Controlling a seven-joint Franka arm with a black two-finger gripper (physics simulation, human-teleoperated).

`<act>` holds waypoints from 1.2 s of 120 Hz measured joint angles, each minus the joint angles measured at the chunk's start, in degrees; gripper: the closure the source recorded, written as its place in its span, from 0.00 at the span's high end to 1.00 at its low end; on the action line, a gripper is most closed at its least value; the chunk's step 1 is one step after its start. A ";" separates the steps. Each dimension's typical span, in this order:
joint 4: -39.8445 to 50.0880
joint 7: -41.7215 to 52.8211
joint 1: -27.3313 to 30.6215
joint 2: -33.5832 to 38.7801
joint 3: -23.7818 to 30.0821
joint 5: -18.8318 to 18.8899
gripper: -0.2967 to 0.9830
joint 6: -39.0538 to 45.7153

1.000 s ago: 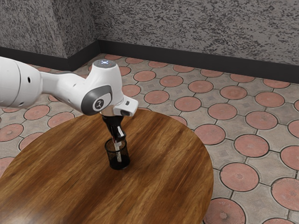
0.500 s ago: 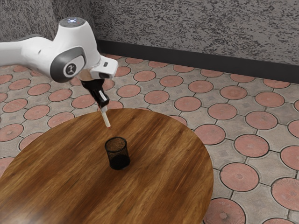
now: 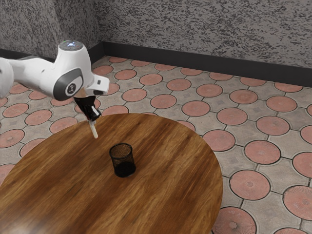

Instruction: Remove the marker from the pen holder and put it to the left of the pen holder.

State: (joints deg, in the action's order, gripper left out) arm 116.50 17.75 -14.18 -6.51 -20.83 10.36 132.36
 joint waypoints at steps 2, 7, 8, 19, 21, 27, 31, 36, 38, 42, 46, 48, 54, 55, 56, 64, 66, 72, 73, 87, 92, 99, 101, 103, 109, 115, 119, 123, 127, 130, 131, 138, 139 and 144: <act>0.55 -0.06 -0.13 -0.17 -0.19 -0.09 0.17 1.27; 1.93 -0.24 0.15 -0.61 -0.59 -0.30 0.17 4.57; 2.15 -0.27 0.27 -0.68 -0.65 -0.34 0.17 5.21; 4.58 -0.70 1.11 -1.39 -0.99 -0.59 0.17 12.64; 5.08 -0.77 1.13 -1.59 -1.03 -0.63 0.17 14.14; 6.65 -0.93 1.51 -2.14 -1.08 -0.79 0.17 18.60; 7.54 -0.99 1.87 -2.29 -1.10 -0.93 0.17 21.19; 8.68 -1.00 2.35 -2.39 -1.13 -1.13 0.17 24.17; 9.19 -0.98 2.48 -2.38 -1.14 -1.22 0.17 25.28; 10.28 -0.92 2.62 -2.36 -1.13 -1.39 0.17 27.53; 11.64 -0.82 2.65 -2.31 -1.17 -1.58 0.17 29.78; 12.09 -0.75 2.67 -2.31 -1.18 -1.67 0.17 30.78; 13.20 -0.51 2.69 -2.36 -1.19 -1.93 0.16 33.35; 13.32 -0.47 2.69 -2.38 -1.19 -1.98 0.16 33.72; 13.43 -0.43 2.69 -2.39 -1.19 -2.01 0.16 34.08; 14.47 -0.05 2.70 -2.46 -1.18 -2.29 0.16 37.08; 14.69 0.04 2.70 -2.49 -1.18 -2.35 0.16 37.74; 15.30 0.35 2.75 -2.80 -1.17 -2.51 0.16 39.61; 15.46 0.40 2.76 -2.90 -1.17 -2.54 0.16 39.94; 16.70 1.11 3.42 -4.40 -1.14 -2.76 0.16 43.86; 16.84 1.36 3.49 -4.73 -1.13 -2.82 0.16 44.95; 17.27 1.71 3.53 -4.95 -1.13 -2.89 0.16 46.15; 17.39 1.81 3.53 -4.99 -1.13 -2.91 0.16 46.44; 17.49 1.90 3.53 -5.02 -1.13 -2.93 0.16 46.70; 18.03 2.15 3.55 -5.12 -1.12 -2.96 0.16 47.35; 18.45 2.39 3.55 -5.60 -1.12 -2.99 0.17 47.84; 18.61 2.54 3.55 -5.92 -1.12 -3.00 0.17 48.11; 18.74 2.68 3.55 -6.18 -1.11 -3.01 0.17 48.34; 18.80 2.79 3.56 -6.27 -1.11 -3.00 0.20 48.51; 18.82 2.82 3.58 -6.29 -1.09 -2.95 0.24 48.57; 18.82 2.82 3.58 -6.30 -1.08 -2.94 0.25 48.58; 18.91 2.83 3.60 -6.24 -1.06 -2.85 0.36 48.63; 18.91 2.83 3.61 -6.22 -1.06 -2.84 0.37 48.64; 18.96 2.84 3.61 -6.13 -1.06 -2.81 0.44 48.66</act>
State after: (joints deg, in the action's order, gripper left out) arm 135.46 20.59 -10.57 -12.64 -21.89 7.56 181.02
